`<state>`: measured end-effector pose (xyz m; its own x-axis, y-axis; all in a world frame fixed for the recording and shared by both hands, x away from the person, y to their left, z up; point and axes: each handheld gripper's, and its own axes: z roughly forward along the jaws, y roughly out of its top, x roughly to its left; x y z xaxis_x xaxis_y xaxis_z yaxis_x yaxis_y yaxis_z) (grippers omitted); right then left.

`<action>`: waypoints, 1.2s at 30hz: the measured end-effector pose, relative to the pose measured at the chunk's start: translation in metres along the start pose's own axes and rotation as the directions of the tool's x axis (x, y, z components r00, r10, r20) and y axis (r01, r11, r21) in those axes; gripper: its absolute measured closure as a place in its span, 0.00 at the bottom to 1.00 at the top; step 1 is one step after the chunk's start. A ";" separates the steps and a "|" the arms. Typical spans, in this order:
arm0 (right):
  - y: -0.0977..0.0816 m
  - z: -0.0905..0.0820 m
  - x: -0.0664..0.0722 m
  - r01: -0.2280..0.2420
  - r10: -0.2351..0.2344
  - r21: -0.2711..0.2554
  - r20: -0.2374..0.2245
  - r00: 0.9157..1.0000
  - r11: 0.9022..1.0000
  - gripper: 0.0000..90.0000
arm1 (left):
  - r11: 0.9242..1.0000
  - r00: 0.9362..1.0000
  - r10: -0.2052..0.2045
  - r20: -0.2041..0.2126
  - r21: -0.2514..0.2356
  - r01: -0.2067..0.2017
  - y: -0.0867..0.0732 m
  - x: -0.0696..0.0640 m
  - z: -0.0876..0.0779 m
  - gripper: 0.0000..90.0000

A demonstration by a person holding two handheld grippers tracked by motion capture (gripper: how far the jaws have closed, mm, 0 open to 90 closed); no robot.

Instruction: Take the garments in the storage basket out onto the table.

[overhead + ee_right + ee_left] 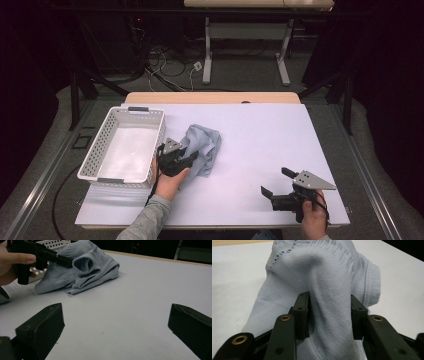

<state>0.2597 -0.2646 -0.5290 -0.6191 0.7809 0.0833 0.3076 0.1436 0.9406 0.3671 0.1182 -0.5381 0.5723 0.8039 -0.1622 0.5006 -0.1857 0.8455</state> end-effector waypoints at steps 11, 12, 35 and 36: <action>0.000 0.001 0.001 -0.001 0.001 0.002 -0.004 1.000 1.000 0.00 | 1.000 1.000 0.009 -0.022 -0.006 -0.009 -0.007 -0.001 0.010 0.64; 0.000 0.001 0.001 0.001 -0.001 0.003 -0.004 1.000 1.000 0.00 | 1.000 1.000 0.018 -0.022 0.005 -0.018 -0.007 -0.001 0.009 0.64; 0.001 0.001 0.001 0.004 -0.004 0.003 -0.006 1.000 1.000 0.00 | 1.000 0.998 0.017 -0.059 -0.015 -0.018 -0.008 -0.009 0.009 0.27; 0.001 0.001 0.001 0.005 -0.005 0.003 -0.006 1.000 1.000 0.00 | 1.000 0.998 0.021 -0.055 -0.009 -0.021 -0.008 -0.009 0.009 0.23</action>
<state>0.2597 -0.2631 -0.5286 -0.6248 0.7766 0.0806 0.3067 0.1492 0.9401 0.3640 0.1079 -0.5478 0.5459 0.8297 -0.1163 0.4821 -0.1976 0.8535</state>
